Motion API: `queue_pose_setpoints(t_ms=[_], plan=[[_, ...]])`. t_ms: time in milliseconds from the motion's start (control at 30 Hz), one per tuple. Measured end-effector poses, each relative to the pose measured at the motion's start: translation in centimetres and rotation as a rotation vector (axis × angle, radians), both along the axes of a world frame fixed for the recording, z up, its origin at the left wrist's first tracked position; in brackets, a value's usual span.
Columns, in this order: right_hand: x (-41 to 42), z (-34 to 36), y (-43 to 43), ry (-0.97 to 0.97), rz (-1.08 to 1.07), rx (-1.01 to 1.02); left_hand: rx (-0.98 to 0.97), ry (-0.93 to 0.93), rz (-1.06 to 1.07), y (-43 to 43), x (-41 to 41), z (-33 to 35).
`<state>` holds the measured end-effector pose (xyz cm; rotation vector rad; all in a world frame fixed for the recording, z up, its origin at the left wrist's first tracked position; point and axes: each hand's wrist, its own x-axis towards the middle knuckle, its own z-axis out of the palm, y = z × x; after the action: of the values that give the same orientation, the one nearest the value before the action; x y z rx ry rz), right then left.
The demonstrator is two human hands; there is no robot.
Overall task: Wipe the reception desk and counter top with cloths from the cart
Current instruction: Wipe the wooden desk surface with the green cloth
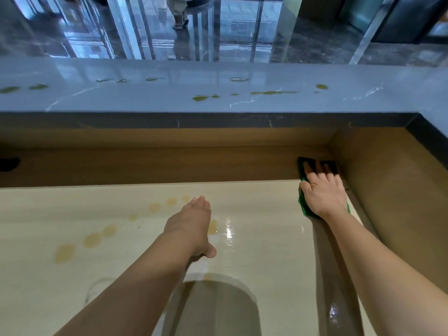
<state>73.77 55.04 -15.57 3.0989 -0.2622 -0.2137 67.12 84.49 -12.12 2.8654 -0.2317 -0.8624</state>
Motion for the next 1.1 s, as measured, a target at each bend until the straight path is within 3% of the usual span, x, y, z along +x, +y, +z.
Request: queue_pose_setpoints(t_ms=[200,367,467,667,867,1000,1100], plan=[[0.3,0.4,5.3,0.03,-0.197,0.027,-0.073,-0.055,-0.007,0.4,-0.5,0.2],[0.5,0.7,11.6,0.052,-0.21,0.03,-0.301,-0.178,-0.042,3.8,-1.9,0.3],[1.1,0.8,16.3,0.078,-0.193,0.063,-0.259,-0.291,-0.02,8.6,-2.3,0.7],[2.0,-0.4,28.6,0.079,0.017,0.124,0.021,-0.252,0.173,18.7,-3.2,0.7],[-0.2,0.0,41.1,0.086,0.474,0.185,0.052,-0.207,0.219,21.7,-4.5,-0.4],[-0.4,-0.1,41.3,0.103,0.595,0.203,0.099,-0.185,0.2,21.6,-4.0,-0.4],[0.2,0.4,37.5,0.112,0.539,0.253,0.129,-0.16,0.183,21.6,-3.9,-0.3]])
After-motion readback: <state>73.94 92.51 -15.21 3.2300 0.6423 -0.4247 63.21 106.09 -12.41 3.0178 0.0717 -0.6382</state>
